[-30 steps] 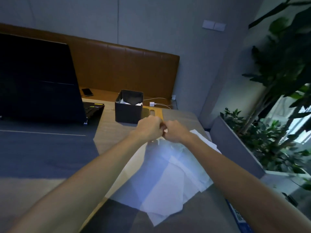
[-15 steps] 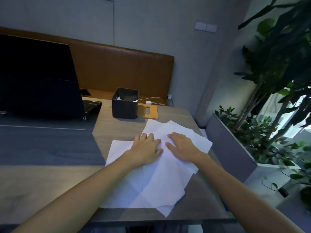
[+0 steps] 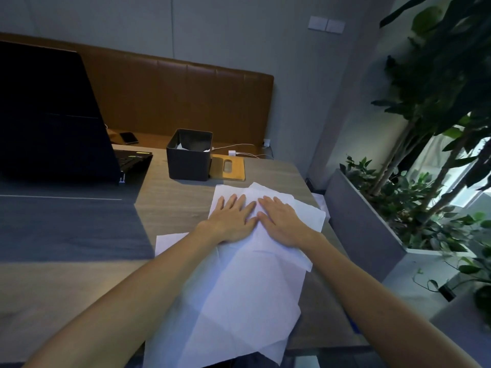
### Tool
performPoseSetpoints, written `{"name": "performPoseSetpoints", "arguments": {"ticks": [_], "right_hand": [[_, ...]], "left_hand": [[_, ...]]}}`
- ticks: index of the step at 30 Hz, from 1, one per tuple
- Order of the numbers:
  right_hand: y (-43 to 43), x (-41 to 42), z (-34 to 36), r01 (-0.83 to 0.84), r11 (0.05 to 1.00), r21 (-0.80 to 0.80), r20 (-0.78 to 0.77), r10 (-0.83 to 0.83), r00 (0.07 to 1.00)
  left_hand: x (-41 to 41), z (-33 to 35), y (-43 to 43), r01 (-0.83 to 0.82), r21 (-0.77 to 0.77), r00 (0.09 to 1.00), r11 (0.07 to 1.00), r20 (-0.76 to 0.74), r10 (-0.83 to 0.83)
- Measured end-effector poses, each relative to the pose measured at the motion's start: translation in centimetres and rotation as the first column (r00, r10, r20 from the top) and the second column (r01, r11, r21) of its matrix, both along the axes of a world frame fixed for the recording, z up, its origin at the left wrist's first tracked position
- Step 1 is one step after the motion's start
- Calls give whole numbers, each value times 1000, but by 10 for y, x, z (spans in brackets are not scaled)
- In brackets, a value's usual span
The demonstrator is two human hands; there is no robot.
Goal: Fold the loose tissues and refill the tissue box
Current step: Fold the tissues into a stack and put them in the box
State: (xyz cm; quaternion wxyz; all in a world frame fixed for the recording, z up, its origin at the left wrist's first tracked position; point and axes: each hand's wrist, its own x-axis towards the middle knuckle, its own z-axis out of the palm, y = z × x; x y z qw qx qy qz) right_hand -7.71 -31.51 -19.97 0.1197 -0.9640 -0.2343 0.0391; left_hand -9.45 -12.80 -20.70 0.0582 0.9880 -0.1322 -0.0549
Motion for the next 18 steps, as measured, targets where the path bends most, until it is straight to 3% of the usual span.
{"name": "performPoseSetpoints", "arguments": {"ticks": [9, 14, 18], "right_hand": [[-29, 14, -4, 100, 981, -168, -34, -108, 994], [-5, 9, 4, 21, 996, -84, -4, -22, 1000], [9, 15, -7, -15, 996, -85, -23, 13, 1000]], "left_hand": [[-7, 14, 35, -63, 96, 994, 993, -79, 70], [16, 19, 17, -82, -80, 996, 993, 19, 84], [26, 5, 9, -51, -34, 998, 998, -29, 50]]}}
